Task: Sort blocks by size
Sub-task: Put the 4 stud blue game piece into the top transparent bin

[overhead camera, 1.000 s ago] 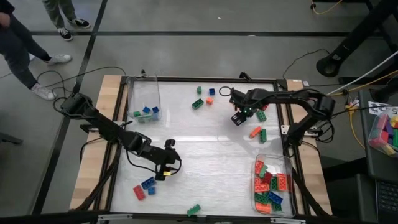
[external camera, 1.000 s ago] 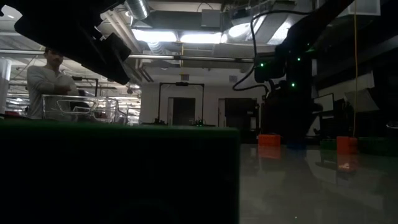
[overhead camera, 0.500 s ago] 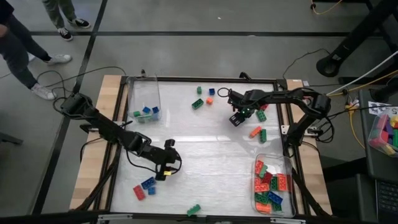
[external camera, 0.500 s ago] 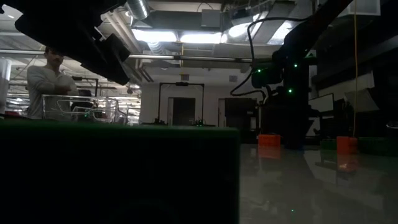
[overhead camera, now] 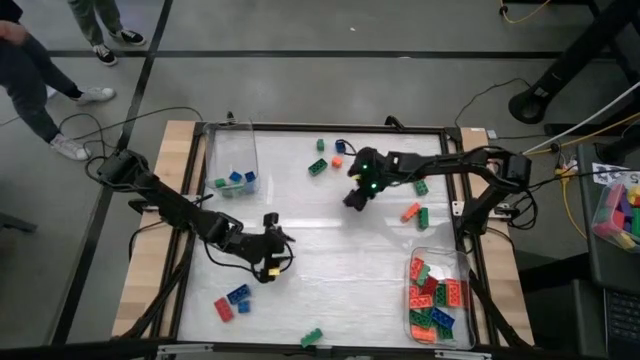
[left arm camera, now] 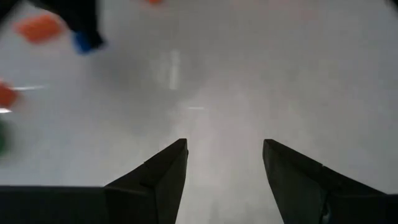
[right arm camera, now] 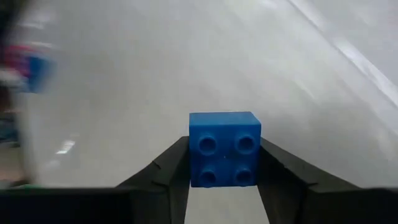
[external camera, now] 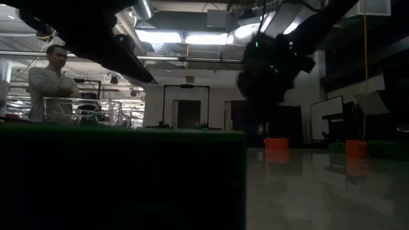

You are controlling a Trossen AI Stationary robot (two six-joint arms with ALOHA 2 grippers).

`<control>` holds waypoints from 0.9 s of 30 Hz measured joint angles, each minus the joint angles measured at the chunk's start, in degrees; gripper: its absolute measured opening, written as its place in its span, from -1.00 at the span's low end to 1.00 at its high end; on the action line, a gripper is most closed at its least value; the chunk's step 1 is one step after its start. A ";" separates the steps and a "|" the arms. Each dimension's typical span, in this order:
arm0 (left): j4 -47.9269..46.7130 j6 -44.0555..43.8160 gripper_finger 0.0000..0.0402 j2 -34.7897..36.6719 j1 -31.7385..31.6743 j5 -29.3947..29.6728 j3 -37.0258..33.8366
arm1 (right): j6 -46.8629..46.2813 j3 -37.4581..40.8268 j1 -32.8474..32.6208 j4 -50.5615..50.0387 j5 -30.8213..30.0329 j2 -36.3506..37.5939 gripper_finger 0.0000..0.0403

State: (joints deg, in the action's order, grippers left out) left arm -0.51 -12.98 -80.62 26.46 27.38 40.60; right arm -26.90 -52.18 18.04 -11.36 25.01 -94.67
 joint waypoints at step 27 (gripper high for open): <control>24.50 24.68 -0.02 0.00 -1.42 21.50 -0.02 | -5.87 -0.02 -17.06 43.95 -3.98 0.07 -0.25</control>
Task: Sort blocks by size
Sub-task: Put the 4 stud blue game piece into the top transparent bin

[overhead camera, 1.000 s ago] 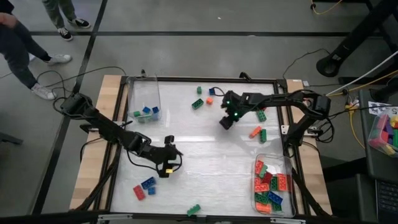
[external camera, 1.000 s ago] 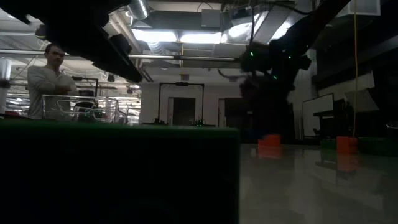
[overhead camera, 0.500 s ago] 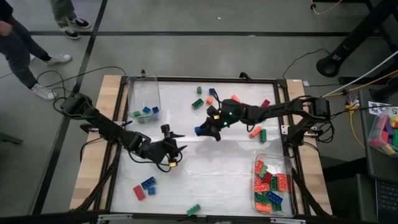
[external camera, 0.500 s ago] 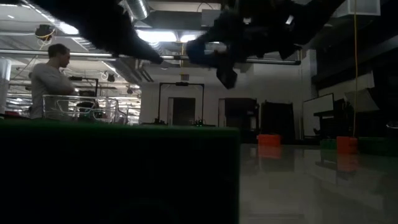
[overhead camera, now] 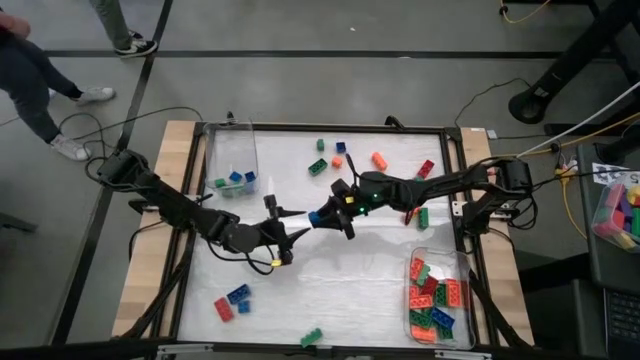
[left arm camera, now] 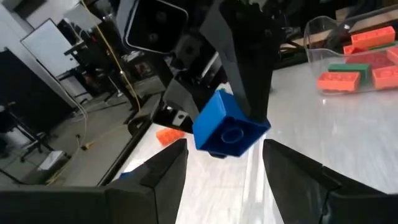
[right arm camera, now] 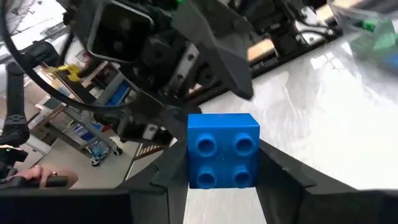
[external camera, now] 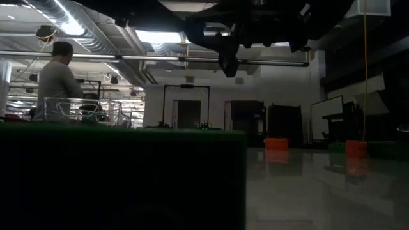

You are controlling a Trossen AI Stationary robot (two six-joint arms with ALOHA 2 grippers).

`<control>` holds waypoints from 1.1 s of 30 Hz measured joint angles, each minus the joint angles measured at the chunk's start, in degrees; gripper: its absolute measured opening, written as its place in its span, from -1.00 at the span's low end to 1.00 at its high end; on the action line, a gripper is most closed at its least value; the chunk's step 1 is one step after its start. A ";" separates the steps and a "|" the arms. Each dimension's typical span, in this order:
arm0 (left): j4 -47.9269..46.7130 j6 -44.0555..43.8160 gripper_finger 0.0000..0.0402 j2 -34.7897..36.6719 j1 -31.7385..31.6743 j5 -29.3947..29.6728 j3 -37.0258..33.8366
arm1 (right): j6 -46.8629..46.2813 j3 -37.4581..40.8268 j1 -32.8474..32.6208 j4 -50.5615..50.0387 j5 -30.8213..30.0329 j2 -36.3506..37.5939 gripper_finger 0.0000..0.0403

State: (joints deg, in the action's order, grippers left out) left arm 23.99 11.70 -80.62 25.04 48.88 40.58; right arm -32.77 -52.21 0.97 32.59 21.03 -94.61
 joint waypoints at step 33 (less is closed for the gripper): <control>1.86 5.32 -0.02 0.00 -0.88 -1.73 0.03 | -0.42 -0.02 0.11 2.89 -6.63 0.00 -0.25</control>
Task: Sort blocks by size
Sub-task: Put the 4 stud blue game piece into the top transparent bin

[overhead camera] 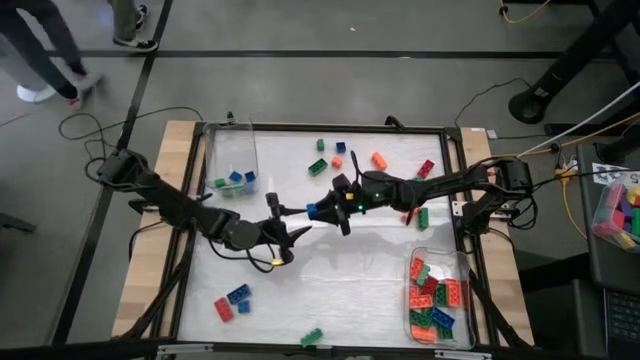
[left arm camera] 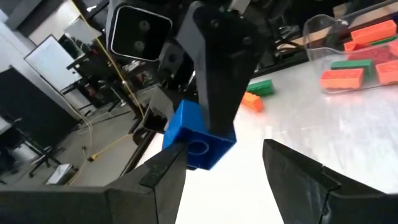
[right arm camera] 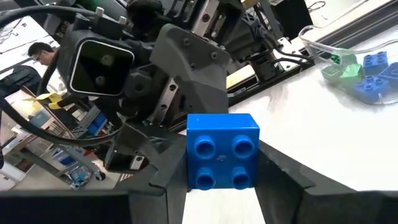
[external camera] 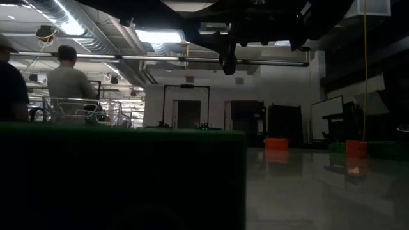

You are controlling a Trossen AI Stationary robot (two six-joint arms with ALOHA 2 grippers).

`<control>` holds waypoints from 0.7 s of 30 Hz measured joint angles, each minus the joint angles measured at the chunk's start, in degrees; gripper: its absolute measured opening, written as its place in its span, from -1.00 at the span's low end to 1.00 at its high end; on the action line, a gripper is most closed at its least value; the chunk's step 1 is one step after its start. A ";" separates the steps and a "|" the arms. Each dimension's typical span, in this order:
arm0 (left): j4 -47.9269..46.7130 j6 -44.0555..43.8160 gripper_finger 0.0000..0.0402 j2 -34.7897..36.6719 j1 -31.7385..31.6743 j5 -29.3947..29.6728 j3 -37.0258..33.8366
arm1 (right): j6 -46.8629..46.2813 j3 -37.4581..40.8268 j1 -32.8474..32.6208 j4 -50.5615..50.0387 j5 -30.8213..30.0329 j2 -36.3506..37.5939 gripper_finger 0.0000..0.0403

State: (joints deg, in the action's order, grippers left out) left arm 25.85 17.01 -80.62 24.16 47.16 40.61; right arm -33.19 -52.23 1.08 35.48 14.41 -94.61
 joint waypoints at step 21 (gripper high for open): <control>0.04 2.95 -0.02 0.00 0.06 6.19 -0.01 | 0.00 0.00 0.04 0.00 1.20 0.00 -0.25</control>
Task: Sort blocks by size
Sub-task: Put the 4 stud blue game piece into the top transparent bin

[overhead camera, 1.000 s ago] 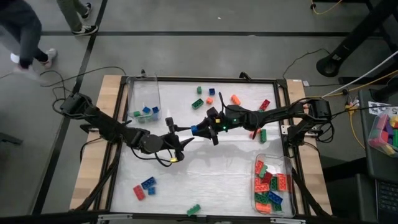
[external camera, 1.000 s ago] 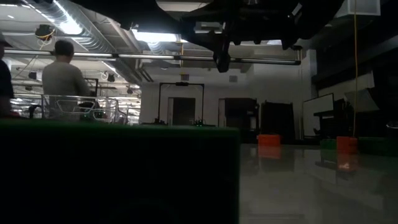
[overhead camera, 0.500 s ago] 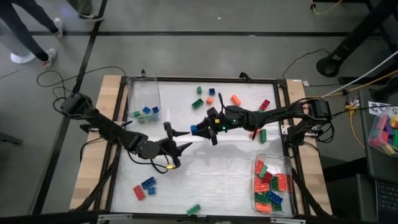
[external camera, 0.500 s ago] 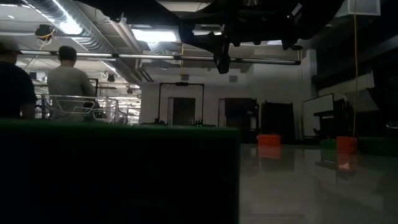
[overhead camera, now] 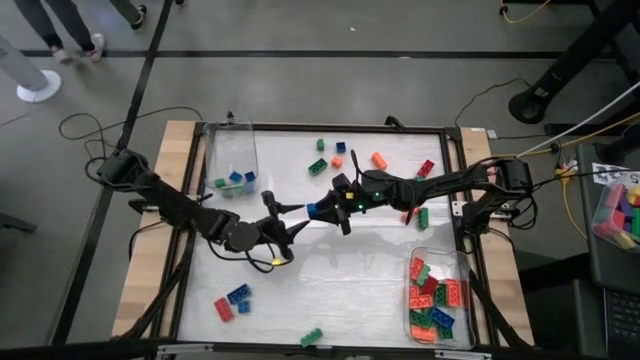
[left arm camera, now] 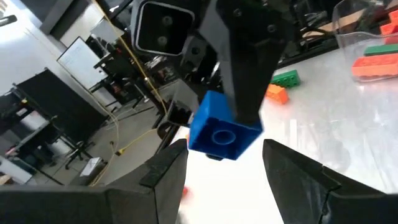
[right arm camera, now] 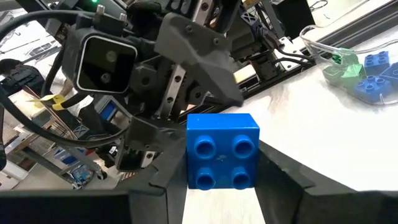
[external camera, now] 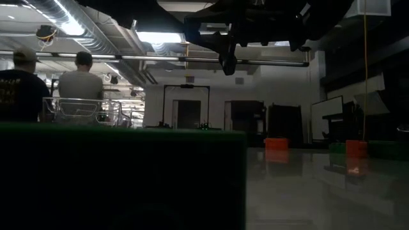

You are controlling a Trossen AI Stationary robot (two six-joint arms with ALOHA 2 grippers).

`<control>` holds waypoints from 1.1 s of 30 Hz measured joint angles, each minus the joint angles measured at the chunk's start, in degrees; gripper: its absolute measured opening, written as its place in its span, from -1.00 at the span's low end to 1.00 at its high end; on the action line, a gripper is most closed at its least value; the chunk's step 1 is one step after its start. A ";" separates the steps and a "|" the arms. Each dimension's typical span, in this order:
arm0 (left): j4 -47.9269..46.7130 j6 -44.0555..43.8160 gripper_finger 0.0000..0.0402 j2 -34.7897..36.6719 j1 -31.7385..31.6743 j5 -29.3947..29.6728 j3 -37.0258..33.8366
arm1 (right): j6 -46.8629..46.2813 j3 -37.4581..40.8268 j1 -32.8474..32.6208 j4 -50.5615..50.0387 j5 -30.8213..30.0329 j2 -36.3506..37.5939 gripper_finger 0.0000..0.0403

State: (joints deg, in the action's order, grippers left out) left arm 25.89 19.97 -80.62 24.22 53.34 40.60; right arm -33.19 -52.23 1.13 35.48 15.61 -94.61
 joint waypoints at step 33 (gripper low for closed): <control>0.68 -3.27 -0.14 0.00 -6.99 -11.82 -0.02 | -0.25 -0.02 0.04 0.39 0.01 0.00 -0.25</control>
State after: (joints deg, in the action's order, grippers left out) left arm 26.57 16.70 -80.62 17.23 41.53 40.58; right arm -33.44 -52.25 1.17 35.88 15.62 -94.61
